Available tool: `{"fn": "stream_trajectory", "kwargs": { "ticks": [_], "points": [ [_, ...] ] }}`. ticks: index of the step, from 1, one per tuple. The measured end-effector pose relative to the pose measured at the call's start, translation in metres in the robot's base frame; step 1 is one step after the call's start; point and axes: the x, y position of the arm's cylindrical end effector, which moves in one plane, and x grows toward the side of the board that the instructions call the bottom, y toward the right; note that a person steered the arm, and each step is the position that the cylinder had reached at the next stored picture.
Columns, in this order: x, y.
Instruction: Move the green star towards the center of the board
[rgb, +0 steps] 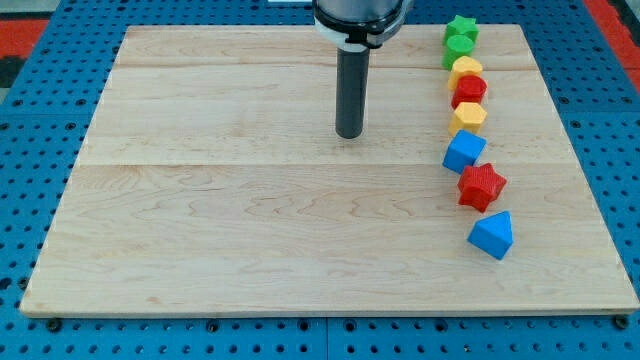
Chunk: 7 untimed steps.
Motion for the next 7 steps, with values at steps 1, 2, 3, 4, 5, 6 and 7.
{"fn": "stream_trajectory", "kwargs": {
  "ticks": [1,2,3,4,5,6,7],
  "points": [
    [0.000,0.000],
    [0.000,0.000],
    [0.000,0.000],
    [0.001,0.004],
    [0.015,0.004],
    [0.099,0.004],
    [0.149,-0.009]
  ]
}}
